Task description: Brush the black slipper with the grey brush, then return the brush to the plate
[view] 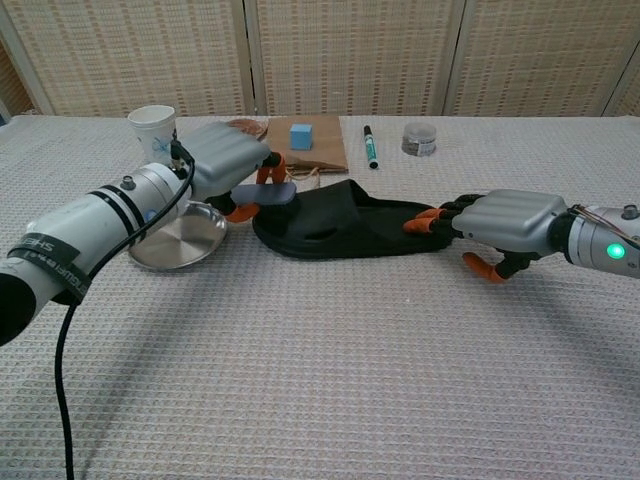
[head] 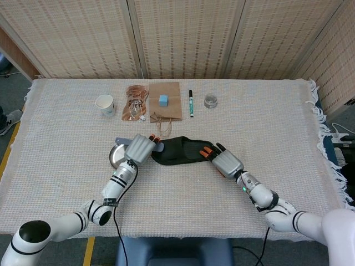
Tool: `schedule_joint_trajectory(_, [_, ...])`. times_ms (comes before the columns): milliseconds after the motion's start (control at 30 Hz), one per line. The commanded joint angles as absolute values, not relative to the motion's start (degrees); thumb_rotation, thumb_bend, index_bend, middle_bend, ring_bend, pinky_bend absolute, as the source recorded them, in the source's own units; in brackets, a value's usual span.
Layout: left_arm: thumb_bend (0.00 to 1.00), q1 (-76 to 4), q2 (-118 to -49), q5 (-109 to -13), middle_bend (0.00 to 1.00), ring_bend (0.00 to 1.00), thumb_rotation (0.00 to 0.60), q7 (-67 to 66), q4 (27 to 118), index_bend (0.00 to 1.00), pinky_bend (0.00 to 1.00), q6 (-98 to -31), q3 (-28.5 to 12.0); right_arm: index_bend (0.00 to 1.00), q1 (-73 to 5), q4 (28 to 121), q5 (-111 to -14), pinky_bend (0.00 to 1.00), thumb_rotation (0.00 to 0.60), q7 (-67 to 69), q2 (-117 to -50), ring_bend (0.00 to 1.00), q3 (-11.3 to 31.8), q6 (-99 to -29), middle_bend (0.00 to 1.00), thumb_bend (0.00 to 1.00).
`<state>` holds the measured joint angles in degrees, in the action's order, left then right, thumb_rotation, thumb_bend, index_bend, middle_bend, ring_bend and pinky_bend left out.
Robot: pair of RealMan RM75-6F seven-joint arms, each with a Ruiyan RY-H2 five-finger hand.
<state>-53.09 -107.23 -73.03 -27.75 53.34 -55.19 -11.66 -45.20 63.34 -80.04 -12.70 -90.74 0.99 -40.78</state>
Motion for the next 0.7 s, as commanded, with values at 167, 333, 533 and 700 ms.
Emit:
schedule_joint_trajectory(167, [0.42,-54.15,-108.77,-75.28,0.46,0.91,0.6,-27.16,56.53,0.39,1.0,-56.74,-11.53,0.04,-45.18,63.28,-79.85,0.0,0.6,-12.7,-90.9,0.0,1.0,-40.75,0.01,0.69])
schedule_joint_trajectory(333, [0.42,-54.66,-109.86,-74.79,0.45,0.91,0.6,-27.61,54.11,0.39,1.0,-56.63,-12.27,0.04,-45.03,63.49,-79.92,0.0,0.6,-12.86,-90.57,0.0,0.88,-41.01,0.01,0.69])
schedule_joint_trajectory(533, [0.42,-53.86,-108.97,-73.09,0.45,0.91,0.6,-28.83,51.61,0.39,1.0,-55.78,-12.53,0.04,-45.0,63.54,-79.9,0.0,0.6,-12.57,-90.25,0.0,0.97,-41.17,0.01,0.69])
schedule_joint_trajectory(700, [0.42,-52.93,-107.78,-71.54,0.46,0.91,0.6,-31.1,51.99,0.4,1.0,-55.6,-12.68,0.04,-44.98,63.65,-80.04,0.0,0.6,-12.72,-90.43,0.0,0.76,-41.15,0.01,0.69])
